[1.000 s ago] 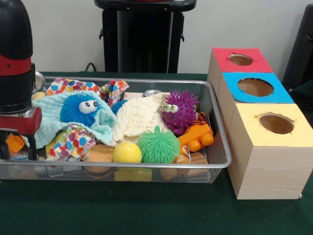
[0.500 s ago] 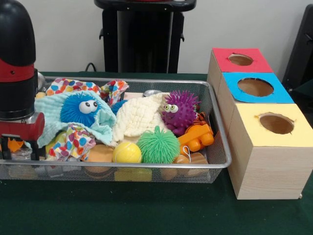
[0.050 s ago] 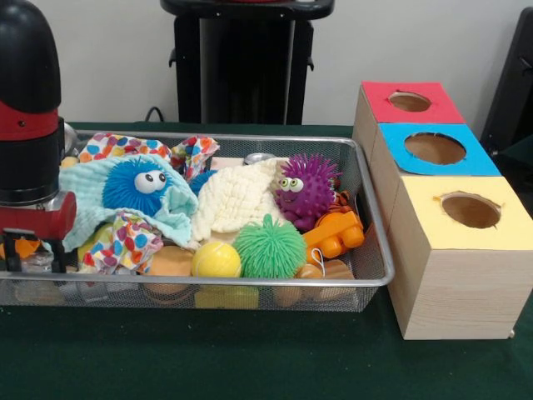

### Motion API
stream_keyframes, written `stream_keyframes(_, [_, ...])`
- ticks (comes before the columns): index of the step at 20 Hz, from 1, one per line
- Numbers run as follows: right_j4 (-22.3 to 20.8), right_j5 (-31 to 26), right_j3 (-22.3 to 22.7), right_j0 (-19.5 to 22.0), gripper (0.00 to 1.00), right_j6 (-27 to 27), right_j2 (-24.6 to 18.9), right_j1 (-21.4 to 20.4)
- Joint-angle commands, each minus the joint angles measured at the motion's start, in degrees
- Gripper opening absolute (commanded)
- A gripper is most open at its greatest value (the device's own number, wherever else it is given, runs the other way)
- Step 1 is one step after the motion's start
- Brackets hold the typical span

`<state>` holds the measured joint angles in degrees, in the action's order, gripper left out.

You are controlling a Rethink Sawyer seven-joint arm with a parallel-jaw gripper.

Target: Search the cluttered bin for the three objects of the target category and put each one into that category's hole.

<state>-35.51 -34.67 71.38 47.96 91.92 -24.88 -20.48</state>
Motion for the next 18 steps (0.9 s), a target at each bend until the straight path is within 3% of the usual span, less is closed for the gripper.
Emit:
stream_keyframes(1, [-5.1, 0.9, -4.1, -1.5, 0.0, -12.4, -3.0, 5.3])
stream_keyframes(18, [-5.0, 2.5, -2.1, -1.4, 0.0, -10.1, -2.6, 3.9])
